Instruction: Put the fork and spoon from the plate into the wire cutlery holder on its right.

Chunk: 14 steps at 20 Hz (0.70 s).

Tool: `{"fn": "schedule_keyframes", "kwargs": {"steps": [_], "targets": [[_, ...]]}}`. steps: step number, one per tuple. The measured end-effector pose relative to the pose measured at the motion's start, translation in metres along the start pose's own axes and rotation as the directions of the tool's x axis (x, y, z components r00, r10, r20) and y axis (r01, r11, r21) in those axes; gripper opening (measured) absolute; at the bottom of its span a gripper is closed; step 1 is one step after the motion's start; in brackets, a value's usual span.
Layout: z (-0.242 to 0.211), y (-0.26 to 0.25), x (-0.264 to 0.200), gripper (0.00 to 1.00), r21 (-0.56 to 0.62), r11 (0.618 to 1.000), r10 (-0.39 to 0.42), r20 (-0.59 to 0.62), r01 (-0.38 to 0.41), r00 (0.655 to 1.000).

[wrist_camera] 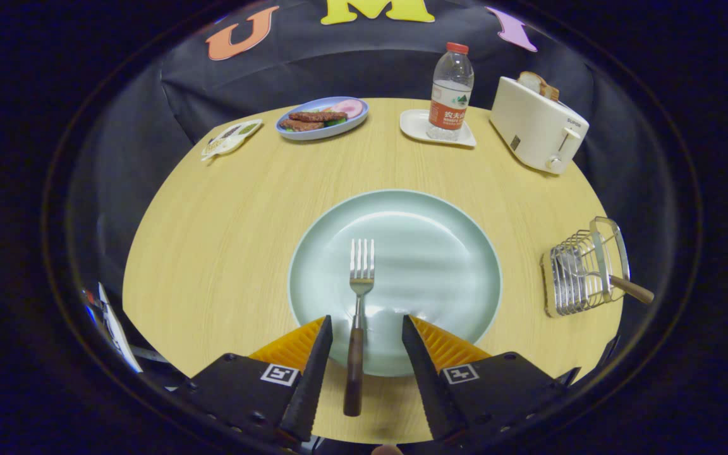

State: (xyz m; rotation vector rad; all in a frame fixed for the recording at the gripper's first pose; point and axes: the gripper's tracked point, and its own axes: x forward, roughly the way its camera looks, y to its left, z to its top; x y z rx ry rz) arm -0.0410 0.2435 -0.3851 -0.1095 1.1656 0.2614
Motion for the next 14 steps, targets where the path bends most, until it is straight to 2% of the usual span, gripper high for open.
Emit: {"fn": "schedule_keyframes", "kwargs": {"steps": [1, 3, 5, 7, 8, 9, 14], "targets": [[-0.003, -0.001, 0.007, 0.65, 0.003, 1.0, 0.0, -0.004, 0.0, 1.0], [-0.006, 0.001, 0.009, 0.38, 0.014, 1.0, 0.009, -0.027, -0.008, 1.0], [-0.011, 0.002, 0.009, 0.41, 0.022, 1.0, 0.014, -0.051, -0.012, 0.999], [-0.013, 0.001, 0.011, 0.1, 0.018, 1.0, 0.014, -0.071, -0.013, 0.997], [-0.016, 0.001, 0.011, 0.11, 0.011, 1.0, 0.017, -0.084, -0.016, 0.996], [-0.013, -0.001, 0.012, 0.03, 0.009, 1.0, 0.01, -0.081, -0.009, 0.997], [0.002, -0.012, -0.01, 0.01, -0.024, 1.0, 0.007, -0.081, -0.009, 0.997]]}}
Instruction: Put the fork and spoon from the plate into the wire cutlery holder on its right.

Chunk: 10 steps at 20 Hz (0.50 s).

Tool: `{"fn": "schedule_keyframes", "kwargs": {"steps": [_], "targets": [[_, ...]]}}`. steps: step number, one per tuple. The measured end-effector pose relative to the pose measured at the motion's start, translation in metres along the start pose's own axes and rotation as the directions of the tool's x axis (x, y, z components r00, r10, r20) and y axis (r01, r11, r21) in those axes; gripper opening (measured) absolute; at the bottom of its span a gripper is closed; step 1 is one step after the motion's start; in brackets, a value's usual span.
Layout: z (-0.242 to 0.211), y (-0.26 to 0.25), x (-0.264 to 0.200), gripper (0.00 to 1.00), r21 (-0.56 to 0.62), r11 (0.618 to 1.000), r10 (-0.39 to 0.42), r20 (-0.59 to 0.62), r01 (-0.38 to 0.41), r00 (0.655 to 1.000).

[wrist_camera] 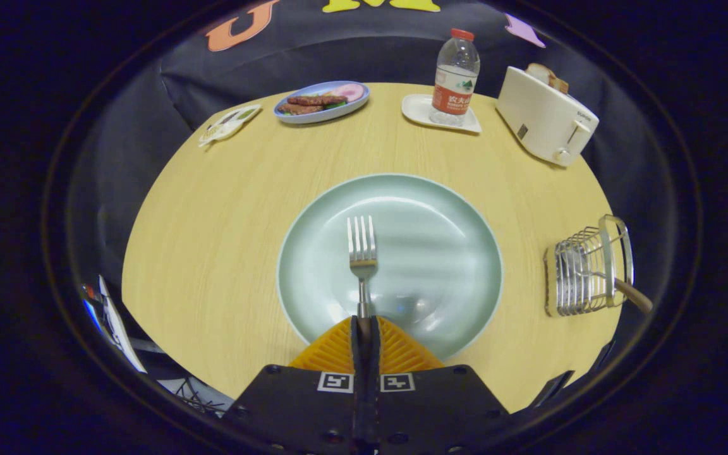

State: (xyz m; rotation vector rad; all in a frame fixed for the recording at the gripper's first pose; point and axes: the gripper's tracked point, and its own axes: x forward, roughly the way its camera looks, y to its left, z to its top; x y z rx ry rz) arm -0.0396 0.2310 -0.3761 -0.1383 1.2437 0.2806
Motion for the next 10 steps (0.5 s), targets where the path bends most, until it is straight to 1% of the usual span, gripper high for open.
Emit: {"fn": "schedule_keyframes", "kwargs": {"steps": [2, 4, 6, 10], "targets": [[0.006, -0.006, -0.016, 0.01, 0.007, 1.0, 0.007, -0.013, -0.007, 1.0], [0.016, -0.019, -0.04, 0.01, -0.001, 1.0, 0.008, -0.011, -0.008, 1.0], [0.029, -0.032, -0.066, 0.01, 0.006, 1.0, 0.025, -0.007, -0.025, 1.0], [0.054, -0.075, -0.12, 0.01, 0.007, 1.0, 0.03, 0.021, -0.03, 0.999]]}}
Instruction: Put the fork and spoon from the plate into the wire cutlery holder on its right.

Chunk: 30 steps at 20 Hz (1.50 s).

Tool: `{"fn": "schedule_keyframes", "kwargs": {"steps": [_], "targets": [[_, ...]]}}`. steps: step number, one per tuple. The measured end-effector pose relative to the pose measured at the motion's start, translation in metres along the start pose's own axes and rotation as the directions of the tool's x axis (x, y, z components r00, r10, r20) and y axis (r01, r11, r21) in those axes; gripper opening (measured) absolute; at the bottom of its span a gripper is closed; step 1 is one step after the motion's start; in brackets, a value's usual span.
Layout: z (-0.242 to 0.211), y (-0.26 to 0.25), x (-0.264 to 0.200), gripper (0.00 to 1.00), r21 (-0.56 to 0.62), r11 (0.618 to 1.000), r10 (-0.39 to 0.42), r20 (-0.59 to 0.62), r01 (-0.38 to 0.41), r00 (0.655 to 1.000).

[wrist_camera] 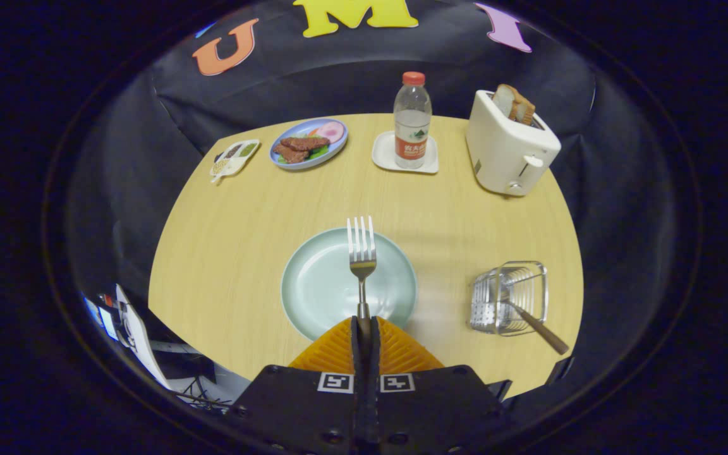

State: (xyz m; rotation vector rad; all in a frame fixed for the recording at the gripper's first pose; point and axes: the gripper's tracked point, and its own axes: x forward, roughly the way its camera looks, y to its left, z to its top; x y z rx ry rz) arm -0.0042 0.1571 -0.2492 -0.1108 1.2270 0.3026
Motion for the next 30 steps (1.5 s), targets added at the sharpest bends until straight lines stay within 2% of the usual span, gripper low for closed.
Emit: {"fn": "schedule_keyframes", "kwargs": {"steps": [5, 8, 12, 18, 21, 30], "targets": [[0.015, -0.06, -0.045, 0.01, -0.026, 0.999, -0.032, 0.037, 0.033, 0.999], [0.013, -0.1, -0.055, 0.01, -0.024, 0.998, -0.05, -0.019, 0.05, 0.999], [0.008, -0.128, -0.06, 0.01, 0.008, 0.999, -0.04, -0.114, 0.041, 0.993], [-0.013, -0.145, -0.047, 0.01, 0.036, 0.999, -0.019, -0.265, 0.03, 0.964], [-0.022, -0.144, -0.037, 0.0, 0.101, 0.995, 0.021, -0.336, 0.014, 0.942], [-0.037, -0.15, -0.014, 0.01, 0.223, 0.973, 0.057, -0.48, 0.059, 0.876]]}}
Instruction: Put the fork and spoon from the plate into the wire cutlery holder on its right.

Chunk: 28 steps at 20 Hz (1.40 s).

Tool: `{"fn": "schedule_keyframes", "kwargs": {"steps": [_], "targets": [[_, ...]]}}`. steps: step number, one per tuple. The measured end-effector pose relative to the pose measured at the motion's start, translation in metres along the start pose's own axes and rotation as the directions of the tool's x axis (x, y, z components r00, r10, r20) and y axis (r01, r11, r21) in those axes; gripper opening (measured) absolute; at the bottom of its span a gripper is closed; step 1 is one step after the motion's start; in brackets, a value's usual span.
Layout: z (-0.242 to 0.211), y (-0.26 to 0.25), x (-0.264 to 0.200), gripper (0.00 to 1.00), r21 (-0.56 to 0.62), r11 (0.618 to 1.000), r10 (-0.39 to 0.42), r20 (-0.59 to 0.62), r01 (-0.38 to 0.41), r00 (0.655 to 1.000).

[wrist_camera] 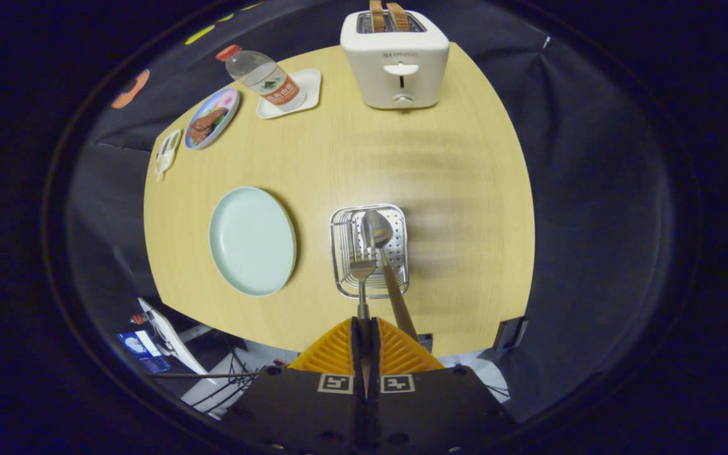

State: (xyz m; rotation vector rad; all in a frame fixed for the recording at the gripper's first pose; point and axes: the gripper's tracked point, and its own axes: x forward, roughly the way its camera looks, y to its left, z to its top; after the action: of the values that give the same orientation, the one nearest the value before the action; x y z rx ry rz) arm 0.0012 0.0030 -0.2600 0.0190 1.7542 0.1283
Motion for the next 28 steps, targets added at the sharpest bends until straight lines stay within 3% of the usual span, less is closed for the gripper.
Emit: {"fn": "schedule_keyframes", "kwargs": {"steps": [4, 10, 16, 18, 19, 22, 24, 28], "targets": [[0.001, -0.002, 0.009, 0.01, 0.046, 0.999, 0.007, -0.037, -0.006, 0.999], [0.012, 0.007, 0.013, 0.13, 0.045, 0.998, 0.051, -0.019, -0.05, 0.999], [0.029, 0.02, -0.001, 0.7, -0.003, 0.996, 0.087, 0.119, -0.087, 0.989], [0.042, 0.022, -0.013, 0.82, -0.034, 0.997, 0.073, 0.216, -0.067, 0.974], [0.047, 0.024, -0.023, 0.89, -0.055, 0.997, 0.07, 0.278, -0.057, 0.958], [0.064, 0.033, -0.065, 0.94, -0.102, 0.995, 0.063, 0.487, -0.015, 0.871], [0.064, 0.044, -0.098, 0.96, -0.122, 0.992, 0.086, 0.617, -0.013, 0.782], [0.053, 0.049, -0.157, 0.97, -0.137, 0.99, 0.095, 0.818, 0.032, 0.567]]}}
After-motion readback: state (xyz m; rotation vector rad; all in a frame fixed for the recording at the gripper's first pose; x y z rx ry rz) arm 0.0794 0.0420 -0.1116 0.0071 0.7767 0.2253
